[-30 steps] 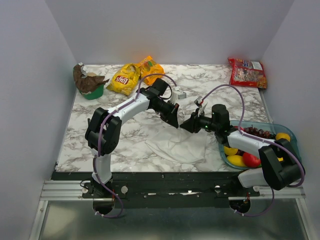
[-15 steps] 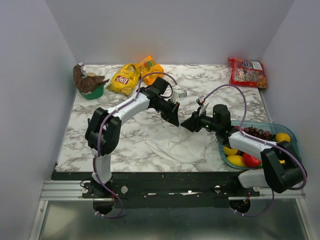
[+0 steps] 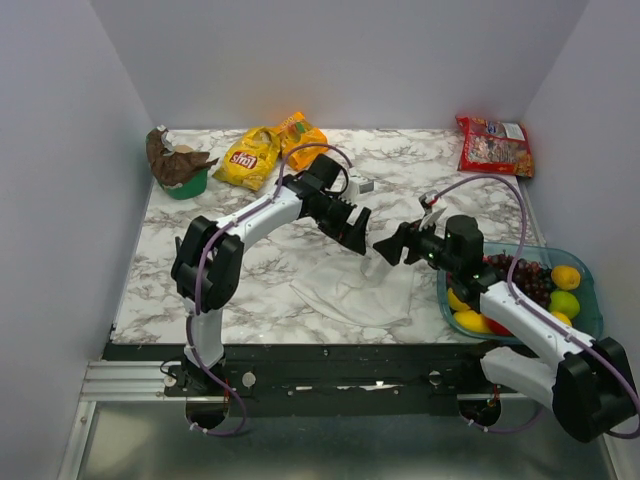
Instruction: Pin the brooch onto the clothing
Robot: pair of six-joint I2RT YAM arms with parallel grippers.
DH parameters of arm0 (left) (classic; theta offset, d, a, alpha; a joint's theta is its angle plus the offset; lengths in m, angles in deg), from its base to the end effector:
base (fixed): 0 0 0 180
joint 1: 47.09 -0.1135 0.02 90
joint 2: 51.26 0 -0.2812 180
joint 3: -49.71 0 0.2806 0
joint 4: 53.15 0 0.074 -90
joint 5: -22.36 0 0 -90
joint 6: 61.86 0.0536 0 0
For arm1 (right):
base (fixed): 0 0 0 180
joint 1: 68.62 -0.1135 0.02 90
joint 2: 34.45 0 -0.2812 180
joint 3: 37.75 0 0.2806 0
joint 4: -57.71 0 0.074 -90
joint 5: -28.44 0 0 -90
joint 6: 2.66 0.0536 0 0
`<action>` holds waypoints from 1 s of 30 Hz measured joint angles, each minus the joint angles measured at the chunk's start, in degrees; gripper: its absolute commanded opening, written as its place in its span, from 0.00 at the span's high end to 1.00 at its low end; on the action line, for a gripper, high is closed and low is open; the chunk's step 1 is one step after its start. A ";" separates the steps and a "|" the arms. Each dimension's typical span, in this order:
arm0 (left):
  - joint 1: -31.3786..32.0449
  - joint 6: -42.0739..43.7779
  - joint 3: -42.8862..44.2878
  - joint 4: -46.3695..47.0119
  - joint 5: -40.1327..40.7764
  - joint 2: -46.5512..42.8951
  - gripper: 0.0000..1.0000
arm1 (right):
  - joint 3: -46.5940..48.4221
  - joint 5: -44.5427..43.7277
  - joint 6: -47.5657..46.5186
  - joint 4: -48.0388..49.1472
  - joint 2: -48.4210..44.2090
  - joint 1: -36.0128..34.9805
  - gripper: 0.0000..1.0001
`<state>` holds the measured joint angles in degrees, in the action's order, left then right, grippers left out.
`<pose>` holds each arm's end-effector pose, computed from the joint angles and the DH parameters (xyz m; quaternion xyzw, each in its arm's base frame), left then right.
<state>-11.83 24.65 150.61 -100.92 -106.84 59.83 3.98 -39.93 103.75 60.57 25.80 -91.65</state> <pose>0.3550 -0.2924 0.2283 0.3369 0.8456 -0.3904 0.1383 0.2369 0.1222 0.2351 -0.1584 0.7748 0.3410 0.5082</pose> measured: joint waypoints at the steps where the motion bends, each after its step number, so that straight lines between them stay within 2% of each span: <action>1: 0.00 -0.02 -0.17 0.15 1.18 -0.31 0.01 | 0.04 -0.61 0.63 -1.90 -0.50 0.00 0.24; 8: -0.04 -2.80 -7.28 3.10 12.90 -9.11 0.01 | 0.07 -3.93 4.81 -17.09 -3.48 -0.07 0.24; 14: -0.07 -8.83 -23.23 9.16 24.94 -21.16 0.01 | 0.07 -10.56 7.76 -28.26 -6.32 -3.30 0.25; 19: -0.61 -11.34 -31.69 9.29 32.59 -22.43 0.01 | 0.07 -16.81 10.97 -35.36 -7.50 -8.09 0.26; 24: -1.57 -12.90 -35.45 9.92 35.50 -22.51 0.02 | 0.09 -23.85 16.04 -40.09 -5.55 -15.04 0.26; 30: -2.05 -14.21 -37.46 11.08 35.98 -22.47 0.14 | 0.13 -29.22 22.21 -43.65 -1.77 -20.59 0.27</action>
<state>-13.88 10.45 113.15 -89.84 -70.86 37.36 4.11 -69.15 125.95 16.92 24.03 -112.24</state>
